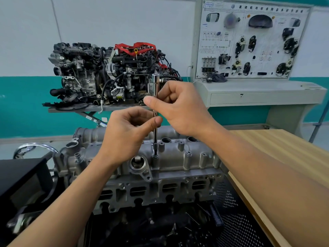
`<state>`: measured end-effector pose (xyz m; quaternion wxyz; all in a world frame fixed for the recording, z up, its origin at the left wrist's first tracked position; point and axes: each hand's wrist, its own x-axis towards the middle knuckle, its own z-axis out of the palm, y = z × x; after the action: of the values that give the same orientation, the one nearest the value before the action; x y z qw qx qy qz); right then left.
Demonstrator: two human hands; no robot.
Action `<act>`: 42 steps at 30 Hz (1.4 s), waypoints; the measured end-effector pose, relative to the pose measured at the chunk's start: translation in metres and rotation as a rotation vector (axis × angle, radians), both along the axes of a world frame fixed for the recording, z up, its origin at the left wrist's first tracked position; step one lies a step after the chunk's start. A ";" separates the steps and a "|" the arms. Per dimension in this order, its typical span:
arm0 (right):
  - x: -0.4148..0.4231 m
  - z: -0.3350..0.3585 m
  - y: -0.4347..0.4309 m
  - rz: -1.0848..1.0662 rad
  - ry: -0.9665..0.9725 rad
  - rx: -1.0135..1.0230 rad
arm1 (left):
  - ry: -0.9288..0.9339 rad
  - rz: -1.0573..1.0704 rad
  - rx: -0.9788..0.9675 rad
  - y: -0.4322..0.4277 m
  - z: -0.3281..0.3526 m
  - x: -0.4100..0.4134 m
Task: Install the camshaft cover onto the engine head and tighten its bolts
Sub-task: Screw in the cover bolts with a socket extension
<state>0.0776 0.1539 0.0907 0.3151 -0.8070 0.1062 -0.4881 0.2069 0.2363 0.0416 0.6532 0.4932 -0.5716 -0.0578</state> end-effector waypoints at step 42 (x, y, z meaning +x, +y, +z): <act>0.003 -0.010 0.005 -0.167 0.000 -0.251 | -0.089 -0.160 0.092 0.005 0.007 0.007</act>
<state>0.0808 0.1587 0.0806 0.1700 -0.8285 0.1109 -0.5219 0.2142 0.2412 0.0487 0.5971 0.4775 -0.6343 -0.1141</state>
